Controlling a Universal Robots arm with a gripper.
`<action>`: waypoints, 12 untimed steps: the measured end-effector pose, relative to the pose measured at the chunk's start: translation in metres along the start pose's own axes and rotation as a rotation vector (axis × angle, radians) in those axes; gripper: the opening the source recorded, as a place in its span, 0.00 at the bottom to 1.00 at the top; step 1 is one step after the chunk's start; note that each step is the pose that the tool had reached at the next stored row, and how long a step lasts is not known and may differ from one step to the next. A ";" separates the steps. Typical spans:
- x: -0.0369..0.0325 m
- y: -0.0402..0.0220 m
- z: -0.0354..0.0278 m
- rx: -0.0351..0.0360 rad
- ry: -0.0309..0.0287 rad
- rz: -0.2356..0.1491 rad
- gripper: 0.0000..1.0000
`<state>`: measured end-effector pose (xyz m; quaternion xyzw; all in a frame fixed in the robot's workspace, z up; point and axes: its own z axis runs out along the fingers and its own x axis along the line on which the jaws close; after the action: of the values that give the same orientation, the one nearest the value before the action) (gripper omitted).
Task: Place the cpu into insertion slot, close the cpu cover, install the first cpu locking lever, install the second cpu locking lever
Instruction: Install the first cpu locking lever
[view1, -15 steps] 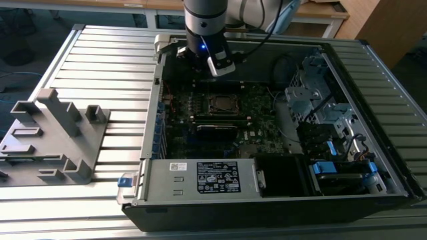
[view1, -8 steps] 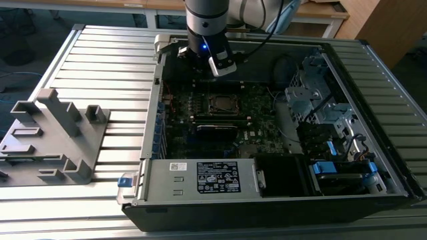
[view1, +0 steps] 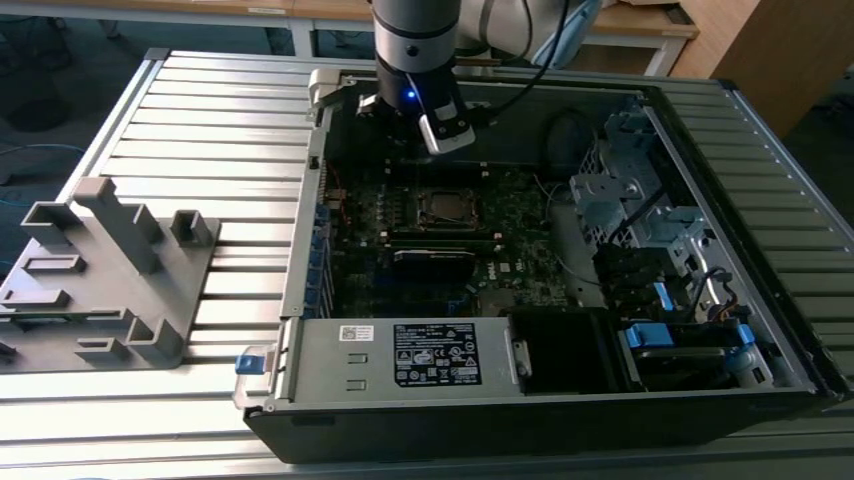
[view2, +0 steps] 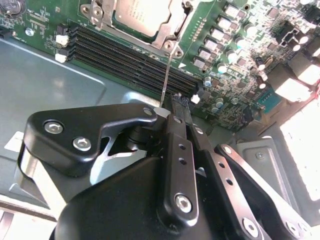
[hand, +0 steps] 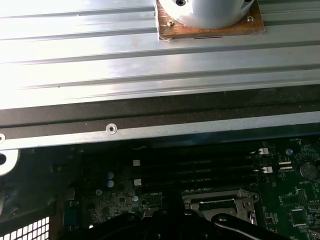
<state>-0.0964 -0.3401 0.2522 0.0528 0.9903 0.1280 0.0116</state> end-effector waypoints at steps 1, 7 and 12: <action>-0.0001 -0.0001 0.0004 -0.0001 -0.0001 0.000 0.10; -0.0038 0.0000 0.0016 -0.0001 0.0000 0.000 0.10; -0.0064 0.0001 0.0023 -0.0001 0.0000 0.000 0.10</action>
<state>-0.0899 -0.3401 0.2500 0.0528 0.9903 0.1280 0.0116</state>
